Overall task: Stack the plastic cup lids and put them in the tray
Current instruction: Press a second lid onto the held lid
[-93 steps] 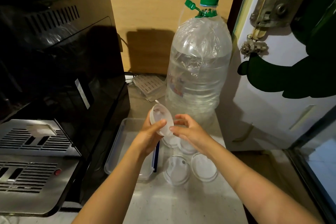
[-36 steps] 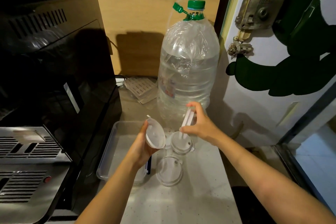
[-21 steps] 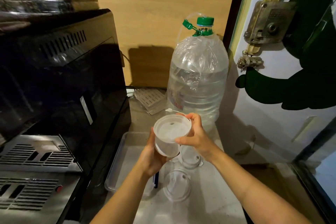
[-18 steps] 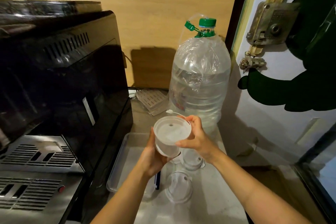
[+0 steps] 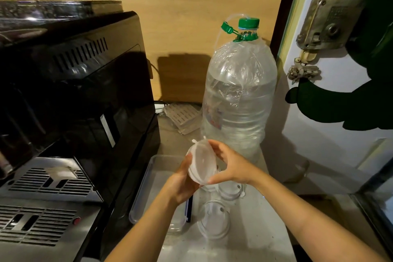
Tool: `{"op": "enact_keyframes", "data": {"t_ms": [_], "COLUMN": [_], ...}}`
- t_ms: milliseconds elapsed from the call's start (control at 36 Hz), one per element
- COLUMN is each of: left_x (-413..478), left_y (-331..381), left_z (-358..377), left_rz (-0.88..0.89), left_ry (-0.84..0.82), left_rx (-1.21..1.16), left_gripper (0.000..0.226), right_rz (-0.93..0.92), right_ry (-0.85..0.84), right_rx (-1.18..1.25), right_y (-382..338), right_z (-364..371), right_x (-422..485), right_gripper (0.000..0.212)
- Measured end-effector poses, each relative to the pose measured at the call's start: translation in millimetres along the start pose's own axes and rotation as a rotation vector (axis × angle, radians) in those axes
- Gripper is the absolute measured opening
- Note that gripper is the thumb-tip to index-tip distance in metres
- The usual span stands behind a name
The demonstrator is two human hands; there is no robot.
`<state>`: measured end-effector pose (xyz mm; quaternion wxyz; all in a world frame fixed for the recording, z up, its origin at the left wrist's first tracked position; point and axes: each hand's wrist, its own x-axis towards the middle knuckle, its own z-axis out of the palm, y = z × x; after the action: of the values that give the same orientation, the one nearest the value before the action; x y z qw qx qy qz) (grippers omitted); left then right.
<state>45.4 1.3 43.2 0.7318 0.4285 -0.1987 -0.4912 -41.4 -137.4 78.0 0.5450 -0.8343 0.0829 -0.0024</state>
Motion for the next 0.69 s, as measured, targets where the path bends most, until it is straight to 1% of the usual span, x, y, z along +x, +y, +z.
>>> {"op": "enact_keyframes", "data": {"t_ms": [56, 139, 306, 417, 694], "left_x": [0.9, 2.5, 3.1, 3.4, 2.4], "left_y": [-0.3, -0.9, -1.3, 0.8, 0.5], "left_z": [0.3, -0.9, -1.8, -1.4, -0.9], "left_rz": [-0.018, -0.039, -0.043, -0.045, -0.021], "left_ry": [-0.004, -0.014, -0.028, -0.008, -0.011], "left_rx": [0.024, 0.027, -0.038, -0.067, 0.055], "left_gripper": [0.094, 0.094, 0.085, 0.083, 0.079], "right_rz": [0.003, 0.011, 0.033, 0.031, 0.050], "right_ry": [-0.011, -0.017, -0.033, -0.021, -0.057], "right_rx": [-0.030, -0.053, -0.137, -0.221, -0.361], "right_y": [-0.6, -2.8, -5.6, -8.9, -10.0], "right_z": [0.2, -0.3, -0.1, 0.4, 0.0], "right_x": [0.8, 1.2, 2.4, 3.1, 5.7], "right_gripper": [0.095, 0.102, 0.107, 0.109, 0.111]}}
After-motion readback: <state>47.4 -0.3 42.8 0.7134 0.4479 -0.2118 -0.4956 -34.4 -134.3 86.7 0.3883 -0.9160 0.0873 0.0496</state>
